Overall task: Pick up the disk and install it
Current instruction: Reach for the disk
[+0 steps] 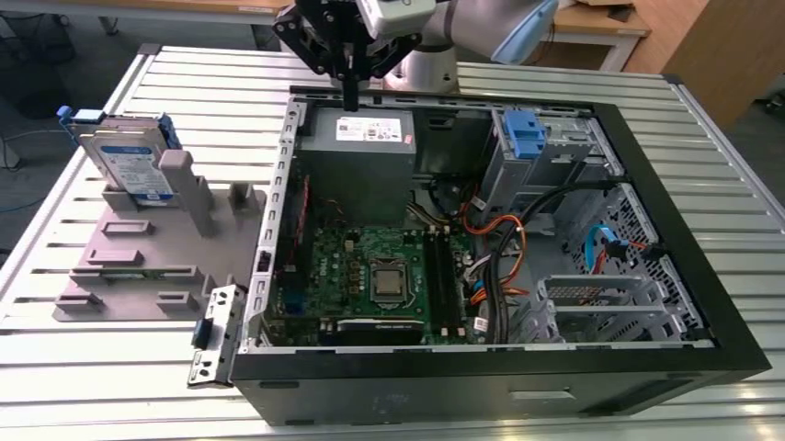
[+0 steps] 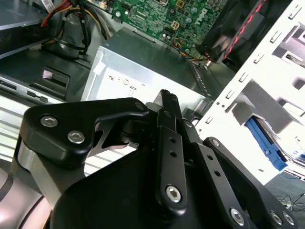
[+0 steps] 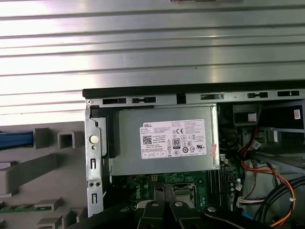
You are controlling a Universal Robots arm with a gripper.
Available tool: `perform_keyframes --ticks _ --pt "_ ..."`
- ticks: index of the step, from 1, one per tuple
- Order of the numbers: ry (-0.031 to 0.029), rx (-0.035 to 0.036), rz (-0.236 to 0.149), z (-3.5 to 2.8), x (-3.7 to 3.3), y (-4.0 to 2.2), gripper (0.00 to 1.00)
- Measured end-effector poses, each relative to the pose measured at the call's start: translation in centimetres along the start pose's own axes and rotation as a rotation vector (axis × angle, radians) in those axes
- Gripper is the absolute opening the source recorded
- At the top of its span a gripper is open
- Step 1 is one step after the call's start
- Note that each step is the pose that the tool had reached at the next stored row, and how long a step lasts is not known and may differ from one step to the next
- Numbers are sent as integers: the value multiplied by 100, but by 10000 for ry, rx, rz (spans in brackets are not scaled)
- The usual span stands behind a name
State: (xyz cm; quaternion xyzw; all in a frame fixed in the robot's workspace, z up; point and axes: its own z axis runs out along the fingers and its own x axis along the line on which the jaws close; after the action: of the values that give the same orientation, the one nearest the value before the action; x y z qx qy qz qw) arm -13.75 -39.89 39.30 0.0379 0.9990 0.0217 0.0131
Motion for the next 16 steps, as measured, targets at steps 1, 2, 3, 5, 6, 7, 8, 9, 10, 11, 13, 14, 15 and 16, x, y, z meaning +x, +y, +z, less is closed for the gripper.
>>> perform_keyframes --ticks 1,2,3,5,6,7,8,9,10,11,13,14,15,16 --pt "0 0 0 0 16 -1 11" --pt "0 0 0 0 29 -2 11" --pt "0 0 0 0 40 -3 11" --pt "-1 -1 -1 1 52 -3 11" --pt "0 0 -1 1 52 -4 11" --pt "1 1 -2 1 52 -4 11" --pt "1 0 -2 1 53 -4 11" --pt "0 0 -1 1 53 -4 11" --pt "0 0 -1 1 53 -4 11" --pt "0 0 0 1 54 -4 11" --pt "0 0 -1 1 55 -4 11" --pt "-1 -1 1 2 59 -4 11" --pt "-1 -1 1 3 64 -5 11" --pt "0 0 -1 3 70 -6 11"
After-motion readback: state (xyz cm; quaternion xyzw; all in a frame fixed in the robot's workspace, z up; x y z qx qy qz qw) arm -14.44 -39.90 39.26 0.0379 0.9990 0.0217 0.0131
